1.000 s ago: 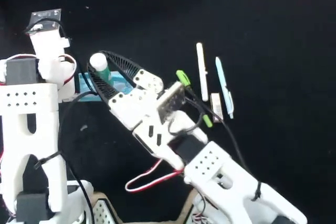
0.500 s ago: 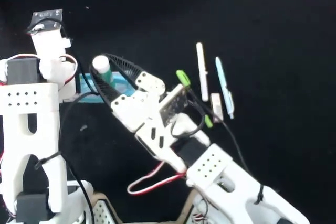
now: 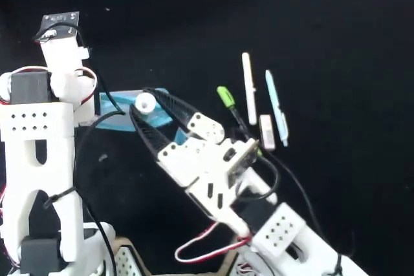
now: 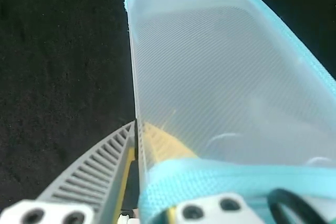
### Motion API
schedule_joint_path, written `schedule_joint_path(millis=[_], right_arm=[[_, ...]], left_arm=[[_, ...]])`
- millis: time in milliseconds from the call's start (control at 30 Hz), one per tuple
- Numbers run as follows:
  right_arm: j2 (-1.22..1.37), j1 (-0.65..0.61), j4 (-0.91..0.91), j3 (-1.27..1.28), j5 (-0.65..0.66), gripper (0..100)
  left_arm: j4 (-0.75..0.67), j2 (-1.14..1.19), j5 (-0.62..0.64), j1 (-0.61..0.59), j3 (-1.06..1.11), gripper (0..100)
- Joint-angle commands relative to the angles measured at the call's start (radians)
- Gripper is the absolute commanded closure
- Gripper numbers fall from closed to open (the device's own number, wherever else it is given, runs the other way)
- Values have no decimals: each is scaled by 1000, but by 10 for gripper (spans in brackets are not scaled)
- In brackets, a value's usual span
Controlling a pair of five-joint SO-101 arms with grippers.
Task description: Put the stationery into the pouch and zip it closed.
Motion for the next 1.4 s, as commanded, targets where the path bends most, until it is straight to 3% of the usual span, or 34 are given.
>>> schedule_joint_path(millis=[0, 267, 567, 700, 967, 1067, 1200, 1367], right_arm=[[-35, -14, 124, 19, 2, 987], [-44, -9, 129, 48, 18, 988], [-44, -129, 130, 71, 273, 988], [-44, -127, 130, 68, 308, 988], [-45, -61, 161, 28, 304, 988], [-45, -86, 321, -45, 273, 988], [-45, -91, 571, -170, 107, 988], [-44, -89, 664, -226, 49, 988]], left_arm=[[9, 9, 3, -1, 30, 970], [9, 9, 3, -1, 31, 970], [11, 9, 3, -1, 31, 970], [12, 9, 3, -1, 31, 970], [14, 9, 3, -1, 30, 970], [14, 9, 3, -1, 30, 970], [14, 9, 3, -1, 30, 970], [14, 9, 3, -1, 30, 970]])
